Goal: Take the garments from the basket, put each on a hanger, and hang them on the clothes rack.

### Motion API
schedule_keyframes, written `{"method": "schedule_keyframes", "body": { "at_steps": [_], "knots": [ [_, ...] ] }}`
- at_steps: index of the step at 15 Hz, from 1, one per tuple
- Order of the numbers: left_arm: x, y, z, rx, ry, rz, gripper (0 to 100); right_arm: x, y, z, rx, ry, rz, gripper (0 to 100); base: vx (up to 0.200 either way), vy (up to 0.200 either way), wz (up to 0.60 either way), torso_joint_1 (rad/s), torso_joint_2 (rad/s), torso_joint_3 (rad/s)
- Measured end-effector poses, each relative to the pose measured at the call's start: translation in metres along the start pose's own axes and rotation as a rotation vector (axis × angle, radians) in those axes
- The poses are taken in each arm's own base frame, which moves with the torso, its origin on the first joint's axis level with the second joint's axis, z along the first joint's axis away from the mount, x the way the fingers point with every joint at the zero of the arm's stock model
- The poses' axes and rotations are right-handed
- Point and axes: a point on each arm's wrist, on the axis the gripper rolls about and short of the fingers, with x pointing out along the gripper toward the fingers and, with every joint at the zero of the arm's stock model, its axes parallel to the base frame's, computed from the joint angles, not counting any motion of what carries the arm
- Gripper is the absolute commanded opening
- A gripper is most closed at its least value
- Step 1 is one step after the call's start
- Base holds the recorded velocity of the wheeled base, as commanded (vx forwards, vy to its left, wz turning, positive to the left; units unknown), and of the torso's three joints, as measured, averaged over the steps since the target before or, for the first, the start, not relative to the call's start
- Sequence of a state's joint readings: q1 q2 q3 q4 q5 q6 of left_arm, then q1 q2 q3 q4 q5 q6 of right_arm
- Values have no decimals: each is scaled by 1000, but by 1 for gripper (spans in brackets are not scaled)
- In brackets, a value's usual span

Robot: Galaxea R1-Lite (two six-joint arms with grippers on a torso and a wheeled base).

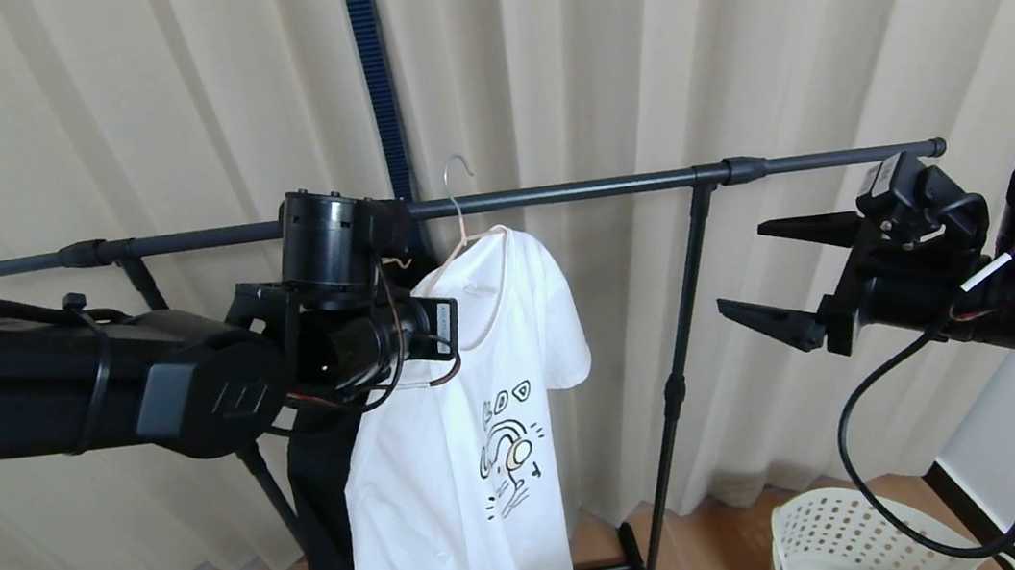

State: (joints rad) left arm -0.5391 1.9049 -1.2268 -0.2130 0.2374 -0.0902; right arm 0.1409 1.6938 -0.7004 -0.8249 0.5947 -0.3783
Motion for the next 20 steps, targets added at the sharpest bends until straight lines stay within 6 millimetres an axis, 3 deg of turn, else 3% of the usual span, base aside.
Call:
{"method": "schedule_keyframes", "body": {
  "at_steps": [8, 20],
  "knots": [
    [39, 6, 1, -42, 0, 57, 0, 2, 0, -4, 4, 10, 4, 100, 0, 0, 0, 0, 0, 0],
    [52, 9, -11, -45, 41, 71, 0, 3, 1, -5, 6, 12, 10, 100, 0, 0, 0, 0, 0, 0]
  ]
}}
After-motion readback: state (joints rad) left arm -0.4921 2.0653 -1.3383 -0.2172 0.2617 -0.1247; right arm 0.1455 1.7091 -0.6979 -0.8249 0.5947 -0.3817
